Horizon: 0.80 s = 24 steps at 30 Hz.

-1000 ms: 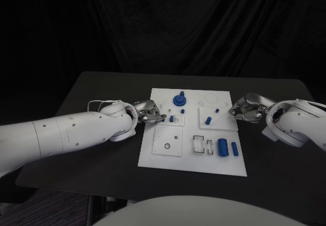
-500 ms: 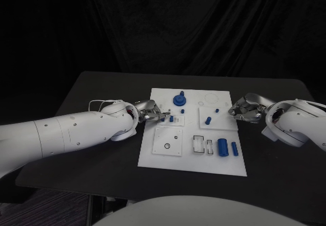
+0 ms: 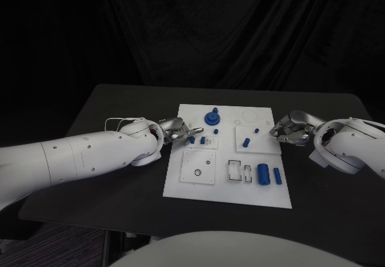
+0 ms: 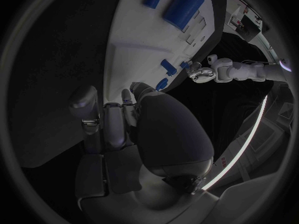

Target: Assemble the parts on the task board

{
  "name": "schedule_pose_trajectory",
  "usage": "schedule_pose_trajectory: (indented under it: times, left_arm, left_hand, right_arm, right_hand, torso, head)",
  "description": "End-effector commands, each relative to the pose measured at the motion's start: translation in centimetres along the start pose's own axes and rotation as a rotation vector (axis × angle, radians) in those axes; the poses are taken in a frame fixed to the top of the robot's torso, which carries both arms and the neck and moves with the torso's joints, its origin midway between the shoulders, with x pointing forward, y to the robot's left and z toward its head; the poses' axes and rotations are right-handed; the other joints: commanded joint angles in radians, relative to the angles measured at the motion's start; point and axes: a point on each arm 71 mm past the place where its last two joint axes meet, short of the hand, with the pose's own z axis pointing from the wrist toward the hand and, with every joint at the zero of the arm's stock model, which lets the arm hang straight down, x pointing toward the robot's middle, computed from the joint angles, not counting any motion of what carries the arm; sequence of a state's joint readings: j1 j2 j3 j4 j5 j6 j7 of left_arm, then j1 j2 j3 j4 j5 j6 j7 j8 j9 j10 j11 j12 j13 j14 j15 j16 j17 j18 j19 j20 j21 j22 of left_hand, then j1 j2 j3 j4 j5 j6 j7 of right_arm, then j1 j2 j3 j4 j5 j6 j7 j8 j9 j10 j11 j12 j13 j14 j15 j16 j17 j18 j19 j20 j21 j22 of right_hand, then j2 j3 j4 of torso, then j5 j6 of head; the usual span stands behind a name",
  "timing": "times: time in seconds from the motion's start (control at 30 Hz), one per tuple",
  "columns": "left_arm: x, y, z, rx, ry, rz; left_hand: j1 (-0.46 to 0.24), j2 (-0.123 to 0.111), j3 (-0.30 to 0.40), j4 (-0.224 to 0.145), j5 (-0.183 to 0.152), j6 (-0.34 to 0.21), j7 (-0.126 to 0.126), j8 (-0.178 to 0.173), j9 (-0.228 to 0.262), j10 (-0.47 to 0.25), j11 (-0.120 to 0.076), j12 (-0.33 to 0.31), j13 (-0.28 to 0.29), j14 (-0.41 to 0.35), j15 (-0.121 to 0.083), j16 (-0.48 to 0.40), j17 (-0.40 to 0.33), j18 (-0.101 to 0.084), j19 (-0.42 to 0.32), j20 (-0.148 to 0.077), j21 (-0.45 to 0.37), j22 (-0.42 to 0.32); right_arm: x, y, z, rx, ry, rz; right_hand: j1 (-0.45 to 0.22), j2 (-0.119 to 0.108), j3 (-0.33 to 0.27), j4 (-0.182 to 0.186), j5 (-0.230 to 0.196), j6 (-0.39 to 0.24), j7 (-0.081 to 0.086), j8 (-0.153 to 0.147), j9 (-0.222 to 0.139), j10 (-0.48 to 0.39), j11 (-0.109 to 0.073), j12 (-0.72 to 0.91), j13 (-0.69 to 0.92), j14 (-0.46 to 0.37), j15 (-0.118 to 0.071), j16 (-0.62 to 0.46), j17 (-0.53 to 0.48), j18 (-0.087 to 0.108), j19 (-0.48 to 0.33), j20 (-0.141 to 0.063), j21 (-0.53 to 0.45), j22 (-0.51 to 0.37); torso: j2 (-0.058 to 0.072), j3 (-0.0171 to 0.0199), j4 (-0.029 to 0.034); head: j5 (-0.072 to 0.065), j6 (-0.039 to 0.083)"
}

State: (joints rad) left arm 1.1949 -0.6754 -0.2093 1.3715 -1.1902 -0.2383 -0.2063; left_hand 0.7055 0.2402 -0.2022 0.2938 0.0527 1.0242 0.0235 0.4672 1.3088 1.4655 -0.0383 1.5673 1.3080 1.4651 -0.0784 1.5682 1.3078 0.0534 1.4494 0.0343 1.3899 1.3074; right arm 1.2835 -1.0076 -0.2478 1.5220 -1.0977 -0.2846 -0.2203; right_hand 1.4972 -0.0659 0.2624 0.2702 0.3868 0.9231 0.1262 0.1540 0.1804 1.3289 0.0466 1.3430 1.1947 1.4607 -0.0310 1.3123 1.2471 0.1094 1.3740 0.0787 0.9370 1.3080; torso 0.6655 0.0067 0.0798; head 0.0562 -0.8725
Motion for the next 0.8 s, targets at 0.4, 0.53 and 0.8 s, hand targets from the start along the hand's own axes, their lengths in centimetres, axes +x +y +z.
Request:
schedule_pose_trajectory:
  times: [0.4,0.53,0.8]
  left_arm:
    - [-0.07,-0.43,0.12,0.033,-0.041,-0.011]
    - [-0.16,-0.53,0.17,0.042,-0.054,-0.013]
    - [-0.21,-0.72,0.24,0.060,-0.062,-0.013]
  left_hand:
    - [0.044,0.058,0.043,0.000,0.023,0.090,-0.009,0.154,0.060,0.105,-0.005,0.003,0.263,0.106,-0.005,0.003,0.263,-0.011,0.015,-0.003,0.020,0.208]
    - [0.062,0.056,0.123,0.001,0.115,0.149,-0.021,0.246,0.075,0.105,-0.016,0.003,0.263,0.106,-0.014,0.003,0.263,-0.017,0.032,-0.009,0.045,0.216]
    - [0.097,0.052,0.163,0.001,0.210,0.134,-0.026,0.219,0.068,0.105,-0.021,0.003,0.263,0.106,-0.019,0.003,0.263,-0.016,0.028,-0.016,0.040,0.214]
  right_arm:
    - [0.23,-0.20,-0.06,0.014,0.015,0.000]
    - [0.23,-0.23,-0.09,0.015,0.016,0.000]
    - [0.23,-0.26,-0.13,0.016,0.016,0.000]
  right_hand:
    - [-0.007,0.003,0.007,0.001,0.005,0.002,0.005,-0.005,0.001,-0.005,-0.002,-0.004,0.000,-0.001,0.005,-0.006,-0.002,0.010,-0.009,0.001,-0.004,0.097]
    - [-0.007,0.003,0.007,0.001,0.005,0.002,0.005,-0.005,0.001,-0.005,-0.002,-0.004,0.000,-0.001,0.005,-0.006,-0.002,0.010,-0.009,0.001,-0.004,0.097]
    - [-0.007,0.004,0.008,0.001,0.006,0.003,0.005,-0.005,0.002,-0.006,-0.002,-0.004,0.000,-0.001,0.005,-0.005,-0.001,0.011,-0.009,0.001,-0.005,0.097]
  torso:
    - [0.000,-0.0005,0.0011]
    - [0.000,0.0001,0.0013]
    - [0.001,-0.0001,0.0014]
  head:
    - [0.001,0.000]
    - [0.000,0.000]
    - [-0.002,0.000]
